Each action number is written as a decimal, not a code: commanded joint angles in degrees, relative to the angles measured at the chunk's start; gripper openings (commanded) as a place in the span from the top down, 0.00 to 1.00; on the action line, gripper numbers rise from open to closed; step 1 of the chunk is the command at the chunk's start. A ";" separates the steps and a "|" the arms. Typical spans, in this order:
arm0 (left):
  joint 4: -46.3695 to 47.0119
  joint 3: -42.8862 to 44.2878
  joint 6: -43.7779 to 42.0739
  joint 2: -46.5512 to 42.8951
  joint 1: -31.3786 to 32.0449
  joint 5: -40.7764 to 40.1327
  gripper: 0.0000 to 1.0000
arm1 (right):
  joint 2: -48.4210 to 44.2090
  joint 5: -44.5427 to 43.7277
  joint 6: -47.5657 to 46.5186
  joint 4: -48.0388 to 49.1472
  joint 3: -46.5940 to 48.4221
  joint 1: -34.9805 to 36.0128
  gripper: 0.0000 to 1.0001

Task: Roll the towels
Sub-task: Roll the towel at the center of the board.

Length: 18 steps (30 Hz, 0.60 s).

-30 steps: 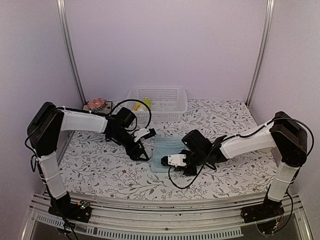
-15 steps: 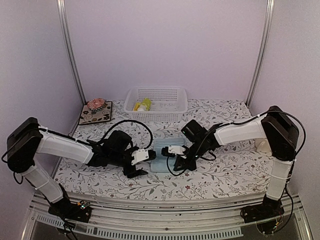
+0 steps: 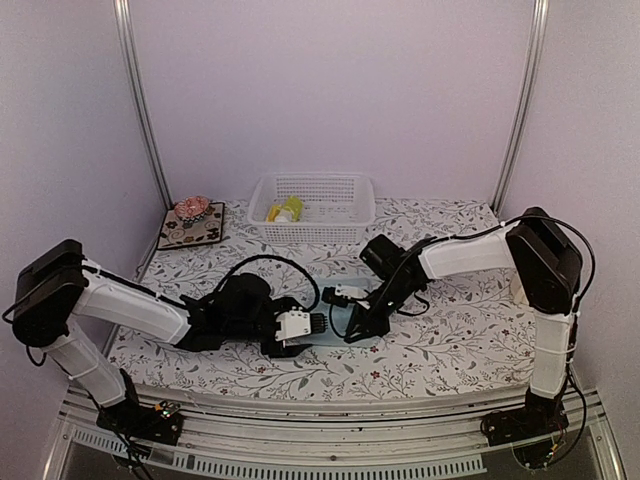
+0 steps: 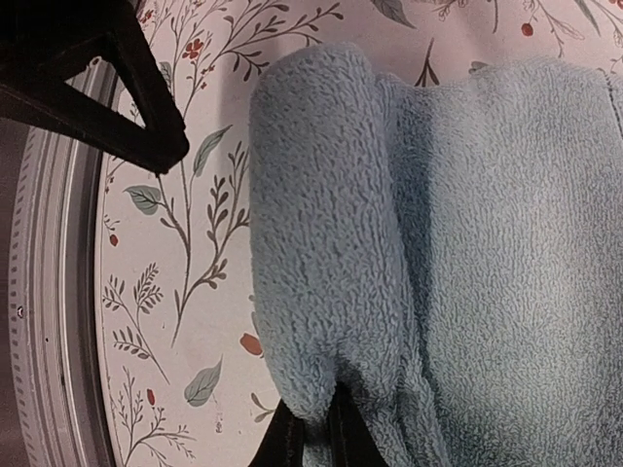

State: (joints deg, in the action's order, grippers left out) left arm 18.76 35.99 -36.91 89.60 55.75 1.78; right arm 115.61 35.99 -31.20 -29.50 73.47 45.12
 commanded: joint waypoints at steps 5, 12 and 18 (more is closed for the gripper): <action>0.45 3.53 -2.49 5.59 2.60 -1.53 0.27 | 3.23 1.10 1.41 -4.47 0.09 -0.17 0.92; -2.61 6.26 -2.68 10.85 3.04 -5.64 0.31 | 3.91 0.75 1.23 -4.60 0.00 -0.20 0.92; -3.87 6.25 -3.00 11.01 2.98 -4.11 0.45 | 4.55 0.75 1.39 -4.58 0.17 -0.49 0.91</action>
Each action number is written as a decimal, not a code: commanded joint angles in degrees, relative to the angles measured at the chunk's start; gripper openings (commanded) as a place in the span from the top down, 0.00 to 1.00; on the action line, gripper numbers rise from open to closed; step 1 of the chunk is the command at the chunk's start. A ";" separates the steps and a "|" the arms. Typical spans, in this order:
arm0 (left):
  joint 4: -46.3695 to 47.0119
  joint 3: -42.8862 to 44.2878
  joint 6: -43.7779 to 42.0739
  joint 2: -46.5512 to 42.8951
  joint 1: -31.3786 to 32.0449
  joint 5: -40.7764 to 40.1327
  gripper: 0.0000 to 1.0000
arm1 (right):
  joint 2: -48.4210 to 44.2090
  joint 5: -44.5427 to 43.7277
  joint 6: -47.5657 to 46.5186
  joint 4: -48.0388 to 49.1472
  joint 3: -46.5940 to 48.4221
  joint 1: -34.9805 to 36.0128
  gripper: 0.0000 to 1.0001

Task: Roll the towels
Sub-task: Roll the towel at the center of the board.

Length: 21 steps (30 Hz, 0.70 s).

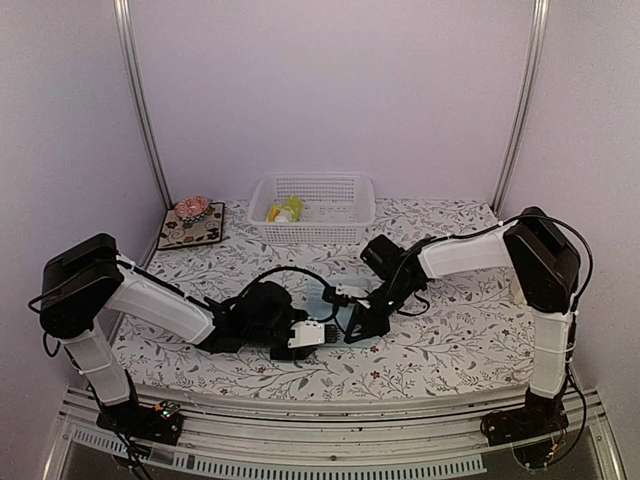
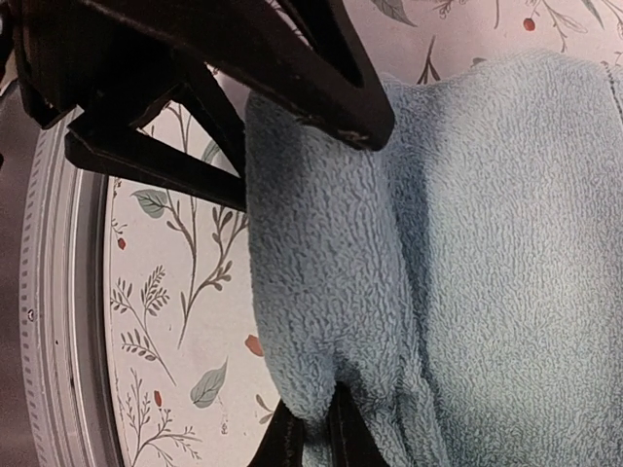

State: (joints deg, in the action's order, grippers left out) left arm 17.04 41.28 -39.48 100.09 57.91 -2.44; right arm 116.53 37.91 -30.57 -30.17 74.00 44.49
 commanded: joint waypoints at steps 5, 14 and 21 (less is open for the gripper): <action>-4.03 1.48 -0.88 1.05 0.83 0.87 0.67 | 4.05 -1.08 0.70 -4.02 -0.08 -0.12 0.91; -11.99 4.97 -0.32 2.68 0.33 6.27 0.92 | 0.45 -2.84 -0.02 -2.57 -1.92 -0.87 0.85; -22.35 12.57 4.68 6.16 -4.37 18.55 0.95 | -9.91 -8.16 -3.31 4.10 -9.60 -0.88 0.62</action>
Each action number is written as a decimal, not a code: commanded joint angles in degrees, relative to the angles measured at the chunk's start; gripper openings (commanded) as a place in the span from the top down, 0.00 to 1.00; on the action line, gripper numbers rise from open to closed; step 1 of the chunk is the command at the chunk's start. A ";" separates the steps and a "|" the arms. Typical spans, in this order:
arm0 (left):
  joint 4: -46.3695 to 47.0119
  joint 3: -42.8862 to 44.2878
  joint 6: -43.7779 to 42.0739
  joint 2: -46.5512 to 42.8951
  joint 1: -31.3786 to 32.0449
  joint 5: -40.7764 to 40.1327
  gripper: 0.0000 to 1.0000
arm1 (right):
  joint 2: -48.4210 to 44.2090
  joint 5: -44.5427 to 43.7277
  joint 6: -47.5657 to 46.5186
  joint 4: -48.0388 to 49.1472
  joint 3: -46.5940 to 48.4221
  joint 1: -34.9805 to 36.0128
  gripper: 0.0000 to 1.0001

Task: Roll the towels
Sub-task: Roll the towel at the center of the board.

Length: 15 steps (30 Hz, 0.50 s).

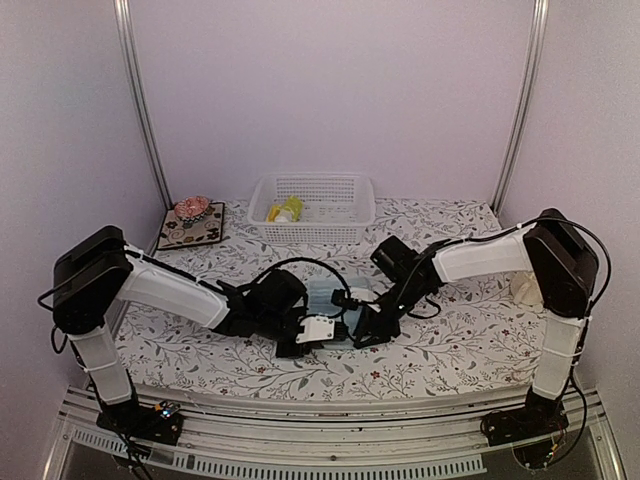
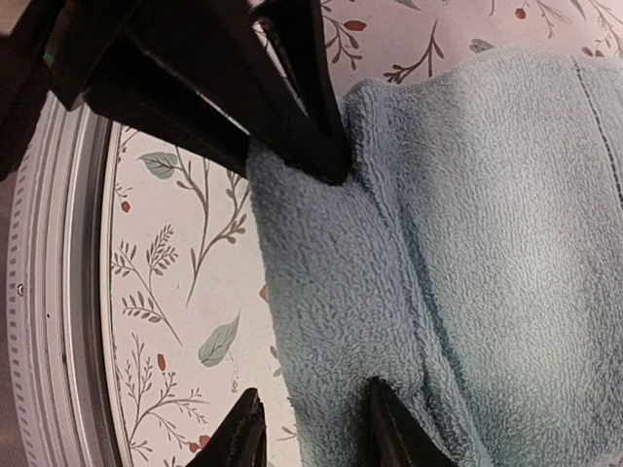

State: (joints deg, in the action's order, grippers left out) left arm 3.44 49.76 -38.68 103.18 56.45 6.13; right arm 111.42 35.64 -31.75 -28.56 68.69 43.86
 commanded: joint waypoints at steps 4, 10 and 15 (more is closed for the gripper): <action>-14.75 8.64 6.72 6.34 -6.66 17.25 0.97 | -9.83 -9.36 -2.45 7.20 -8.60 -0.19 0.60; -20.56 13.79 10.14 10.00 -11.06 25.17 0.98 | -19.15 -14.47 -3.30 15.66 -16.34 -0.20 0.55; -27.88 19.27 11.67 15.90 -13.71 31.04 0.94 | -25.73 -15.06 -5.90 21.37 -21.46 -0.06 0.53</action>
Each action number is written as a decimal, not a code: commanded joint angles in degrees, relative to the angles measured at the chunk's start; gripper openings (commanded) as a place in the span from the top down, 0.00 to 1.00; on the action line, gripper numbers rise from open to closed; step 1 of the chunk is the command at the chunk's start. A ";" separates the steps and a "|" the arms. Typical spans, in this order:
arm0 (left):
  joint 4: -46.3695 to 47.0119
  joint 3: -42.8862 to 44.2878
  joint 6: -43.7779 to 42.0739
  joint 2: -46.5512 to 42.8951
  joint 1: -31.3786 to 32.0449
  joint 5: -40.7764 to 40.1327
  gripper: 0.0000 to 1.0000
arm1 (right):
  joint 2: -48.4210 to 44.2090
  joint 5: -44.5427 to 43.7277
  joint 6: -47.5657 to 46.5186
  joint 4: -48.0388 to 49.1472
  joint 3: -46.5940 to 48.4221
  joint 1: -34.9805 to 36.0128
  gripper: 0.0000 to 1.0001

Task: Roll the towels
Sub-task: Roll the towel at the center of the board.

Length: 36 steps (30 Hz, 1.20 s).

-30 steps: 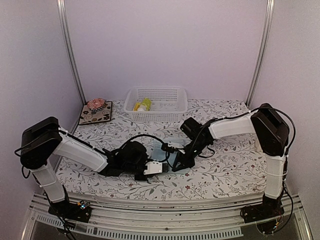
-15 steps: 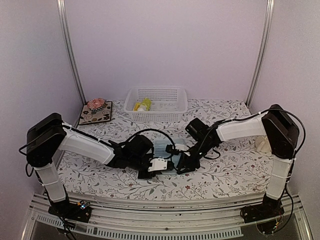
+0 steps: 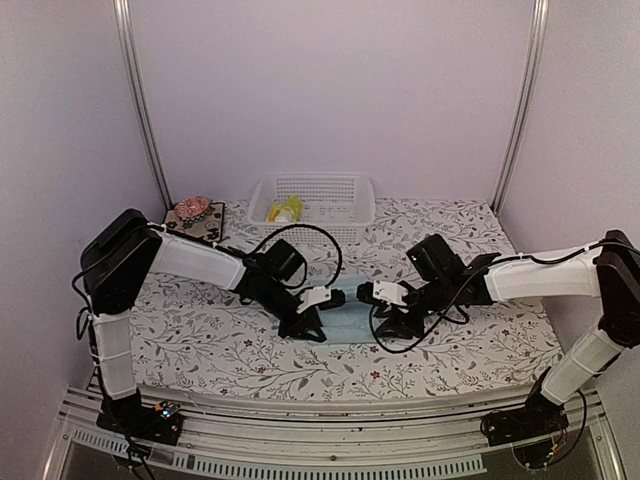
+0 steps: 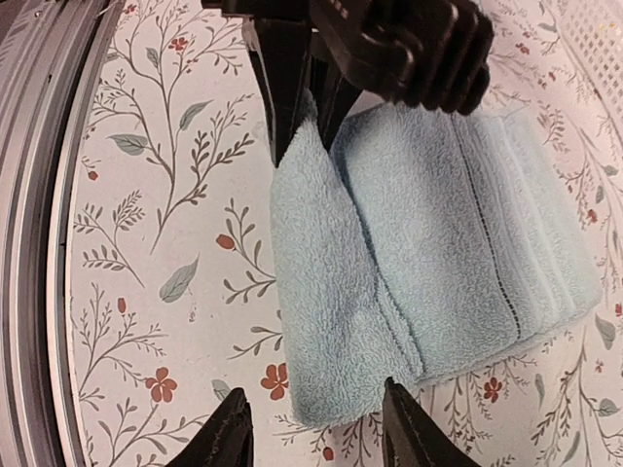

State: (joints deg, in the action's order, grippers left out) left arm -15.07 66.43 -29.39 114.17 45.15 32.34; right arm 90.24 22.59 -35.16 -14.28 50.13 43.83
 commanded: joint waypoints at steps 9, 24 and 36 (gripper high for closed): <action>-18.27 10.59 5.65 12.37 -7.04 14.05 0.91 | -6.83 -8.90 -10.91 16.82 -10.25 7.11 0.51; -26.32 18.02 7.45 21.02 -8.71 16.23 0.90 | 2.15 -18.00 -15.73 25.87 -10.42 12.28 0.51; -28.45 20.54 6.98 22.64 -9.45 17.53 0.89 | 6.97 -23.16 -15.55 28.86 -9.70 12.37 0.52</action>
State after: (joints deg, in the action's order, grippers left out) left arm -40.69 87.61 -22.48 132.42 36.77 58.04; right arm 96.88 1.58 -50.46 12.12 39.90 55.77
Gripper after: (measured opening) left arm 0.113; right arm 0.485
